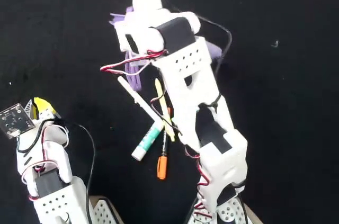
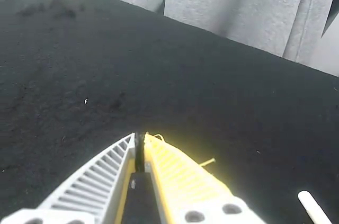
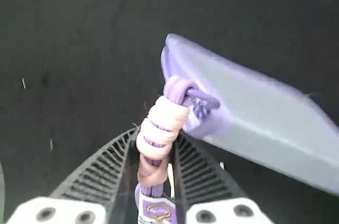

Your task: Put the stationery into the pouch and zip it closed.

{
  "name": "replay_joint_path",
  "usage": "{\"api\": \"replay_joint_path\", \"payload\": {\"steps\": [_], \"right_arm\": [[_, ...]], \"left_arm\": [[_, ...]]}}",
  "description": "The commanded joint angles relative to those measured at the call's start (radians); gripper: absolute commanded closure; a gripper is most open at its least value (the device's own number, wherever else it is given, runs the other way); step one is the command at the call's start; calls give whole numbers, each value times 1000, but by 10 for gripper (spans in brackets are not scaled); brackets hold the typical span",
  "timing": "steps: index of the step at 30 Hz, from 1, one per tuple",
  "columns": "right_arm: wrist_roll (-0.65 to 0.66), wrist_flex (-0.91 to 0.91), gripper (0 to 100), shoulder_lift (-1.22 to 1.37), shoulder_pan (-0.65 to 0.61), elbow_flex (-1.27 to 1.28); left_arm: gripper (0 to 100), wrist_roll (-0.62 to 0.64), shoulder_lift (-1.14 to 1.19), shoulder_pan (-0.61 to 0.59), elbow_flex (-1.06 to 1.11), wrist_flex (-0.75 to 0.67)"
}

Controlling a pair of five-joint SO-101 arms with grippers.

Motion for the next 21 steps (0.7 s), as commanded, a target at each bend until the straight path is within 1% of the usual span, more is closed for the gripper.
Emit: {"api": "replay_joint_path", "payload": {"steps": [1,4,8,21], "right_arm": [[8,-132,988,-76,31,-79],[8,-216,988,-77,38,-105],[8,-275,988,-77,69,-139],[3,-327,988,-77,305,-166]], "left_arm": [[956,0,-2,-1,24,-3],[957,-3,-2,-1,24,0],[957,-5,-2,-1,24,0],[957,-5,-2,-1,24,0]]}}
